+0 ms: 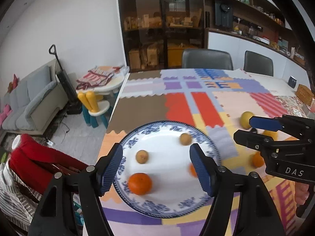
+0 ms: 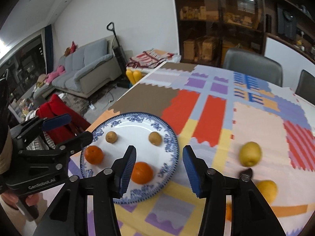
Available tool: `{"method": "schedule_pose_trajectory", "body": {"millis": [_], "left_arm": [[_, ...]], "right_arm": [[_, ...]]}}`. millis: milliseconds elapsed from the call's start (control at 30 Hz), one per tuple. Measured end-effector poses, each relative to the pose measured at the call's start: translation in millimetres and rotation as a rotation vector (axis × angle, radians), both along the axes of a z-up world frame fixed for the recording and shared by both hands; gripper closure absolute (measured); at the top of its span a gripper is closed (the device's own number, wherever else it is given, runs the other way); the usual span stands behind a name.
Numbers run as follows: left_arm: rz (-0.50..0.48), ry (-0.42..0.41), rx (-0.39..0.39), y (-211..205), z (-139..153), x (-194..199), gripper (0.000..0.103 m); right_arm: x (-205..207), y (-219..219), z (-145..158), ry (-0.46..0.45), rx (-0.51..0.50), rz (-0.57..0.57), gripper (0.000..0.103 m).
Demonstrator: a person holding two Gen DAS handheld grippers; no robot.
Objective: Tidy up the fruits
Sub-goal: 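Open the left gripper on the plate while the right gripper releases its kiwi, then move the left gripper toward the remaining oranges while the right gripper follows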
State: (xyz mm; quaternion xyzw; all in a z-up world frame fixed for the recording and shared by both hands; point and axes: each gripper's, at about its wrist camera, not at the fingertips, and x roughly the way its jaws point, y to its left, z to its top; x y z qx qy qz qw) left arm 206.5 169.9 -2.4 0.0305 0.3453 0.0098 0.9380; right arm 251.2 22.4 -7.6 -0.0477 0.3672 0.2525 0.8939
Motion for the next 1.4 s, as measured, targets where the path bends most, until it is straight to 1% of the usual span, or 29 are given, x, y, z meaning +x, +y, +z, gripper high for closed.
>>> {"method": "schedule_pose_trajectory", "body": {"millis": [67, 267, 533, 700, 1000, 1167, 1333, 1400], "left_arm": [[-0.008, -0.022, 0.010, -10, 6, -10, 0.030], [-0.034, -0.077, 0.026, -38, 20, -32, 0.026], [-0.075, -0.089, 0.000, -73, 26, -47, 0.026], [-0.123, -0.101, -0.003, -97, 26, -52, 0.026], [-0.190, -0.105, 0.017, -129, 17, -53, 0.026], [-0.226, -0.083, 0.031, -142, 4, -49, 0.026], [-0.261, -0.056, 0.019, -151, -11, -43, 0.027], [-0.297, -0.051, 0.017, -155, -18, -40, 0.027]], "right_arm": [[-6, -10, 4, -0.013, 0.006, -0.008, 0.047], [-29, -42, 17, -0.060, 0.004, -0.042, 0.047], [-55, -79, 27, -0.111, -0.013, -0.068, 0.047], [-67, -100, 30, -0.137, -0.018, -0.078, 0.047], [-78, -128, 28, -0.159, -0.065, -0.078, 0.047], [-79, -136, 19, -0.158, -0.083, -0.056, 0.047], [-72, -143, 3, -0.128, -0.097, -0.030, 0.047], [-68, -144, -4, -0.103, -0.098, -0.018, 0.047]]}}
